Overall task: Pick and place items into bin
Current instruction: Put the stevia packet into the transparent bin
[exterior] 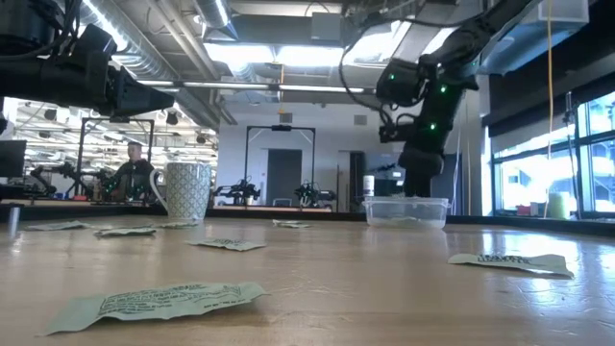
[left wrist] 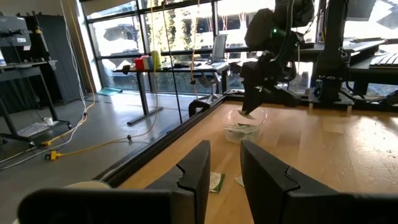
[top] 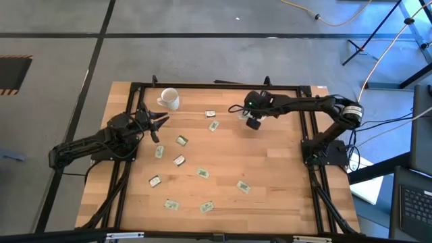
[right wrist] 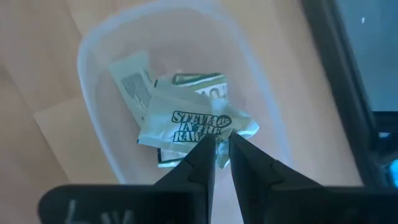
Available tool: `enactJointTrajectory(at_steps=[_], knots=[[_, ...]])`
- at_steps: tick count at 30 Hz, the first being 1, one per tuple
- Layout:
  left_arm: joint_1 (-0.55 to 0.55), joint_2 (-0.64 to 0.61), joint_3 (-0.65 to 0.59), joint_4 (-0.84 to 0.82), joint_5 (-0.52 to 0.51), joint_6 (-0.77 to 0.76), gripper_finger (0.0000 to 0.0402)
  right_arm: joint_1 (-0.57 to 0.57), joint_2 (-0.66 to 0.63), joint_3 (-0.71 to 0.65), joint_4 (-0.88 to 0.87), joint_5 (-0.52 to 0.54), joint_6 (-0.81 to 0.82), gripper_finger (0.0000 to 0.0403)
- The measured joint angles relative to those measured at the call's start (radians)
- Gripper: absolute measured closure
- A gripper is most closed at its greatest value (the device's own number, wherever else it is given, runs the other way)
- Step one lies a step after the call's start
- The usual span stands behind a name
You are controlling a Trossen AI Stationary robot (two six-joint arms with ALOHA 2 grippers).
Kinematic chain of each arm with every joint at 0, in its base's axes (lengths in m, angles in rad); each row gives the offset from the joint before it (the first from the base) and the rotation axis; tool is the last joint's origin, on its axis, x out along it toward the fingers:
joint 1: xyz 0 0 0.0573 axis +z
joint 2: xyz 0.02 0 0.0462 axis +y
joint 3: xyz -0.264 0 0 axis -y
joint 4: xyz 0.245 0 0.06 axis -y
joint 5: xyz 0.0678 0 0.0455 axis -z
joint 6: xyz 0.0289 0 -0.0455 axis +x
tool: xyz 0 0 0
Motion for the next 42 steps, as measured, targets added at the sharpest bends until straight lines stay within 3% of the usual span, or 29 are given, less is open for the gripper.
enactJointTrajectory(at_steps=[10,20,23,31,42], knots=[[0.000,0.000,0.000,0.000,0.000,0.000,0.0320,0.000,0.016,0.000,0.007,0.000,0.022,0.0350],[0.000,0.000,0.000,0.000,0.000,0.000,0.0320,0.001,-0.024,0.000,0.024,0.000,0.048,0.0281],[0.000,0.000,0.000,0.000,0.000,0.000,0.0320,0.009,-0.045,0.000,0.080,-0.030,0.048,0.0274],[0.000,0.000,0.000,0.000,0.000,0.000,0.0320,0.073,-0.039,0.002,0.343,-0.281,0.027,0.0273],[0.000,0.000,0.000,0.000,0.000,0.000,0.0320,0.148,0.113,0.002,0.622,-0.304,0.050,0.0273]])
